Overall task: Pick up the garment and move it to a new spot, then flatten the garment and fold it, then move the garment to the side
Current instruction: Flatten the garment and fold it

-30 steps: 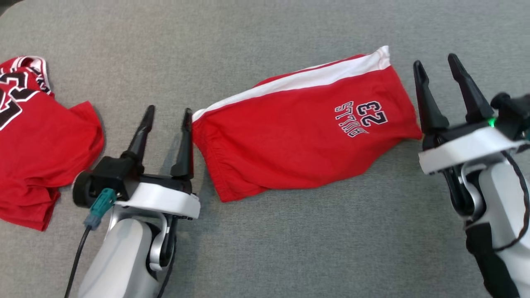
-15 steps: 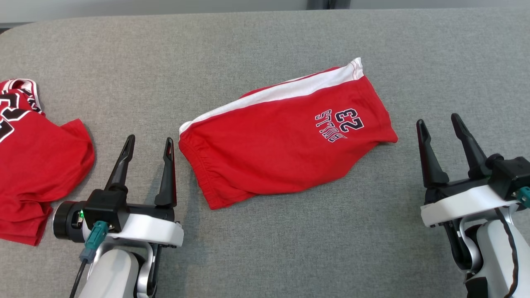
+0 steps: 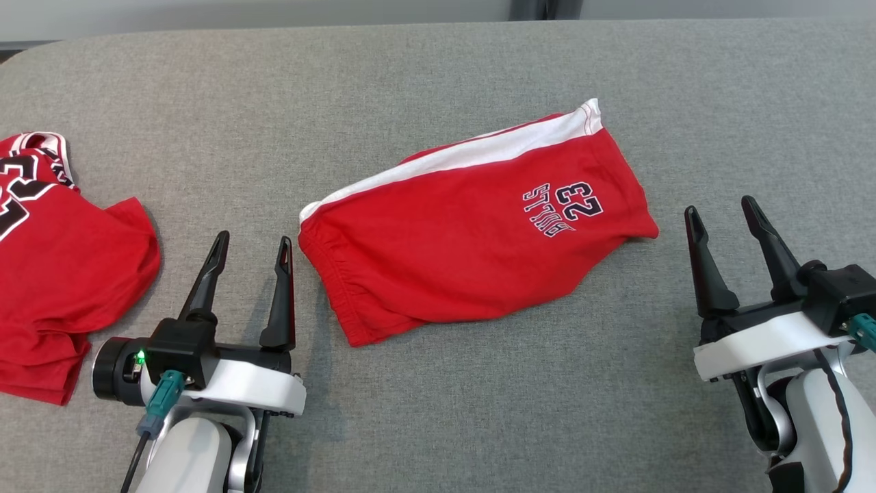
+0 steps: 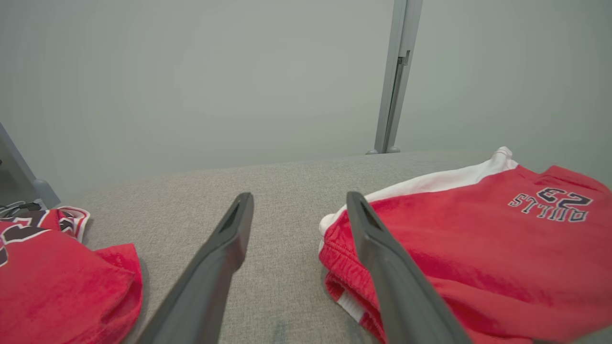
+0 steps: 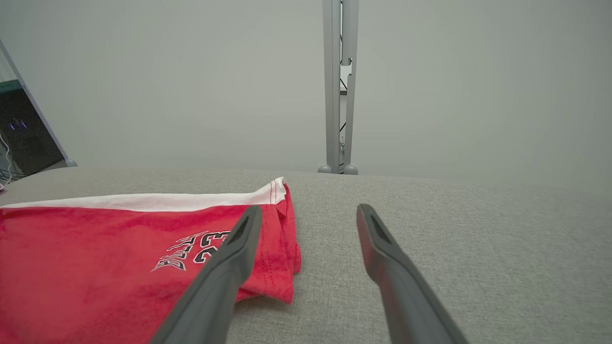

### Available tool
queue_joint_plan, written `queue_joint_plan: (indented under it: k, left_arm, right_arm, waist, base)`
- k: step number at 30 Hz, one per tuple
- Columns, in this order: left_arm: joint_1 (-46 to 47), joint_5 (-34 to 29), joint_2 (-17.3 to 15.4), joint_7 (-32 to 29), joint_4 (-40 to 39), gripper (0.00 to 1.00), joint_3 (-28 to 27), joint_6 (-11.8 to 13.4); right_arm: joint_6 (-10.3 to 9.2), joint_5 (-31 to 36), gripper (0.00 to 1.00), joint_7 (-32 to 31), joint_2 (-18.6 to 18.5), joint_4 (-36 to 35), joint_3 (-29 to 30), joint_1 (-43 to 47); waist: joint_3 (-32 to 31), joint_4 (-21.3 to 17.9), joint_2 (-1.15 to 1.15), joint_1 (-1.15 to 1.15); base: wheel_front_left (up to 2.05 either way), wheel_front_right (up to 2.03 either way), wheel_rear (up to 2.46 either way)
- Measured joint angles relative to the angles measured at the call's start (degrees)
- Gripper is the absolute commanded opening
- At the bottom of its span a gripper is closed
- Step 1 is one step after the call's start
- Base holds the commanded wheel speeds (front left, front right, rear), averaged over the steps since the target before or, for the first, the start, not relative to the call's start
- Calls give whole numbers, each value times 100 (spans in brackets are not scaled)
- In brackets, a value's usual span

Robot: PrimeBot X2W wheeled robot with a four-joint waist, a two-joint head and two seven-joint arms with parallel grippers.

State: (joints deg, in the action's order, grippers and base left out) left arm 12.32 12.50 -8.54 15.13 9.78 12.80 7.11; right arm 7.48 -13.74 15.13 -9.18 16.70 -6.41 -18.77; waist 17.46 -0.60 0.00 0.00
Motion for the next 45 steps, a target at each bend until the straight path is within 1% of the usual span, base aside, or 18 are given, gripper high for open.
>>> queue_joint_plan:
  k: [5,8,14,18,26,27,28,29,34,37,41,45]
  left_arm:
    - [50,-33,8,0,14,100,10,-10]
    - [122,-45,46,0,18,100,48,-52]
    - [276,-65,174,0,38,100,156,-126]
    - [359,-91,231,0,56,100,203,-165]
    - [484,-142,313,0,111,100,221,-237]
    - [491,-145,318,0,113,100,220,-253]
    - [502,-158,331,0,114,100,220,-254]
    - [512,-172,336,0,115,100,216,-258]
    - [499,-193,345,1,133,100,160,-258]
    - [422,-202,343,0,146,100,132,-265]
    - [286,-246,259,0,163,100,123,-313]
    - [161,-245,197,0,170,100,109,-335]
  right_arm:
    - [0,-11,100,0,-26,78,4,-60]
    - [0,-25,100,1,-124,303,-41,-205]
    - [1,-221,100,-90,-271,1122,-381,-710]
    - [1,-420,100,-158,-301,1737,-666,-1078]
    - [1,-983,100,-368,-344,2762,-1182,-1831]
    - [1,-1071,71,-392,-347,2839,-1251,-1905]
    - [1,-1134,24,-388,-355,2895,-1305,-1961]
    - [1,-1216,0,-381,-355,2953,-1359,-2001]
    - [1,-1591,0,-221,-332,3050,-1604,-2016]
    - [1,-1797,0,-88,-324,2939,-1622,-1772]
    - [1,-2108,0,-20,-250,2621,-1436,-1259]
    - [2,-2114,0,1,-270,2258,-1187,-737]
  waist:
    - [34,34,0,0]
    - [71,98,0,0]
    - [196,293,0,0]
    - [309,427,0,0]
    - [497,623,0,0]
    - [508,638,0,0]
    - [515,650,0,0]
    - [516,658,0,0]
    - [435,618,0,0]
    - [344,564,0,0]
    - [195,448,0,0]
    - [59,296,0,0]
  base:
    - [0,0,0]
    - [0,0,0]
    - [0,0,0]
    - [0,0,0]
    - [0,0,0]
    - [0,0,0]
    - [0,0,0]
    - [0,0,0]
    - [0,0,0]
    - [0,0,0]
    - [0,0,0]
    - [0,0,0]
